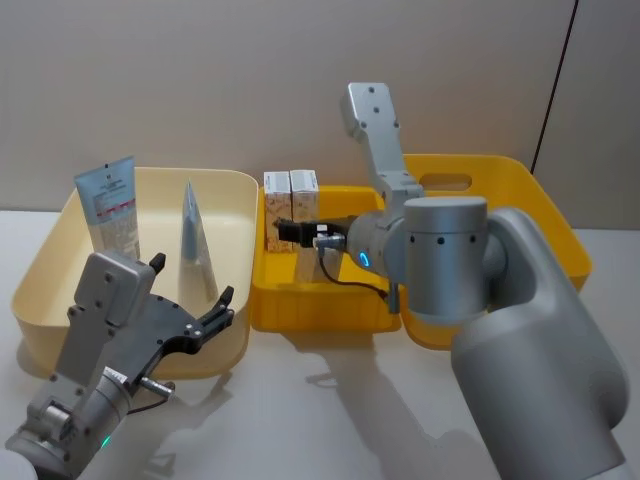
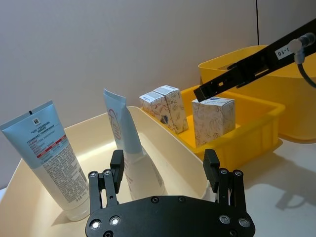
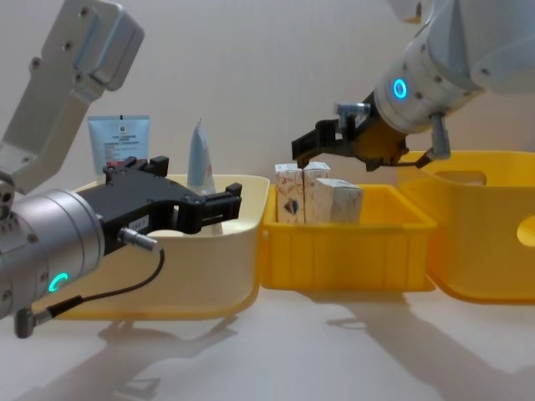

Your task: Bimanual collaborative sorting of washing and personal care products

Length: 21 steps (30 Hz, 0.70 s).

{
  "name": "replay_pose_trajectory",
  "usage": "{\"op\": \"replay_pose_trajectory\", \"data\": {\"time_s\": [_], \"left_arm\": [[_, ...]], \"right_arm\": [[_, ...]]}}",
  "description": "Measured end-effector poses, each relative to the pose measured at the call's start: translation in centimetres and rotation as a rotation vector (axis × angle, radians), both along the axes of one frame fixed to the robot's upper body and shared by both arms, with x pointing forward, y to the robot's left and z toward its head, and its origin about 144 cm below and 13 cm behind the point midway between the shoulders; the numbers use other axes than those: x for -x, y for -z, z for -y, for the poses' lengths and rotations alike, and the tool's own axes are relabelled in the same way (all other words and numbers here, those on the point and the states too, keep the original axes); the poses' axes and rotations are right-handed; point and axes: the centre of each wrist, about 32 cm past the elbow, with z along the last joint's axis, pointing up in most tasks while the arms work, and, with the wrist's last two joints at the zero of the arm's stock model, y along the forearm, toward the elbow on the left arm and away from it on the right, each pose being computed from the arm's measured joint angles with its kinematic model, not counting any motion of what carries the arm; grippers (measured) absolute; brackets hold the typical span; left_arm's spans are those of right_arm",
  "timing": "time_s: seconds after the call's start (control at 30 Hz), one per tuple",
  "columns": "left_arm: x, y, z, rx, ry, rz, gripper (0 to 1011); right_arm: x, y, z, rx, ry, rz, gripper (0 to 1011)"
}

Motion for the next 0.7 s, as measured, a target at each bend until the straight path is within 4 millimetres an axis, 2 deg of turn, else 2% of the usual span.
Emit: {"op": "replay_pose_trajectory", "data": {"time_s": [0.7], "left_arm": [[0.0,0.0,0.0,0.0,0.0,0.0,1000]], "right_arm": [[-1.9,1.9,-0.6,-0.002,0.023,-0.096,1001]]}}
